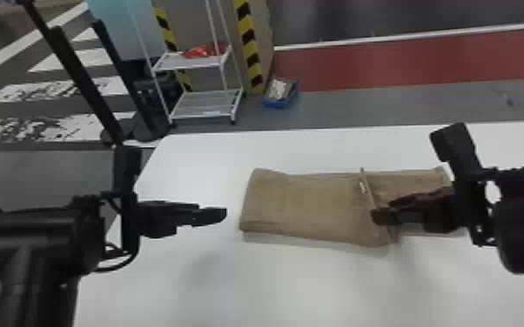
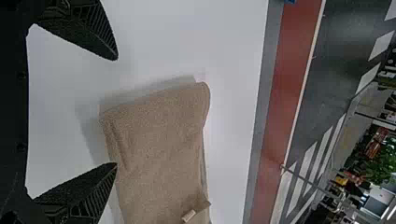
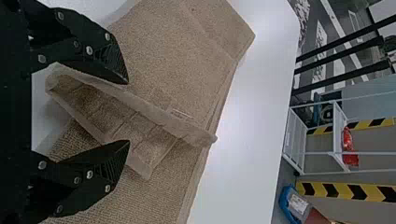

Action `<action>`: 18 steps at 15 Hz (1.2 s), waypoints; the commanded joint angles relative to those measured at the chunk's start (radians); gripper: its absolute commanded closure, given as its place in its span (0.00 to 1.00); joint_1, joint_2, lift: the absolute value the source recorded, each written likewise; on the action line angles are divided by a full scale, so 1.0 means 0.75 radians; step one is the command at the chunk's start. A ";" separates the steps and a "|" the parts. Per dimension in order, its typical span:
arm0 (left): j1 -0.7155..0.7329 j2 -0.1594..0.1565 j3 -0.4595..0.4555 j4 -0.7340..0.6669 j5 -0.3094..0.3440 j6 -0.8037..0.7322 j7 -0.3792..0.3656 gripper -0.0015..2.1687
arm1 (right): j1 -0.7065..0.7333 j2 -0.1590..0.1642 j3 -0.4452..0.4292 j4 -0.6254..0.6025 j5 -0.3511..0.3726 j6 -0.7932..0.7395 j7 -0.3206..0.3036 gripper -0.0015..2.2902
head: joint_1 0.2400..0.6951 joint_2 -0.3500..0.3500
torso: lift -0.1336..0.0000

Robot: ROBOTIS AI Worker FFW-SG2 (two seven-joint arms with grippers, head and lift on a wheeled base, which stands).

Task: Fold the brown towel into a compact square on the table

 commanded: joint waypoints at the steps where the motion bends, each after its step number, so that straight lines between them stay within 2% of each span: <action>1: 0.004 0.000 0.002 0.003 -0.001 -0.013 0.000 0.04 | -0.001 0.003 0.008 0.003 0.000 0.001 0.000 0.31 | 1.00 0.88 | 0.08; 5: 0.008 0.000 0.002 0.003 -0.001 -0.013 -0.004 0.04 | 0.005 0.003 0.006 -0.003 -0.002 0.001 0.002 0.46 | 1.00 0.89 | 0.08; 7: 0.014 0.006 0.004 0.001 -0.001 -0.013 -0.008 0.04 | 0.018 0.003 0.004 -0.022 -0.004 0.009 0.000 0.46 | 1.00 0.89 | 0.08; 15: 0.039 0.035 0.022 -0.001 0.015 -0.021 -0.010 0.04 | 0.171 0.003 -0.004 -0.310 -0.063 0.205 0.006 0.46 | 1.00 0.93 | 0.08; 18: 0.043 0.033 0.010 0.001 0.015 -0.021 -0.016 0.04 | 0.175 0.003 -0.018 -0.308 -0.045 0.189 -0.004 0.46 | 1.00 0.94 | 0.08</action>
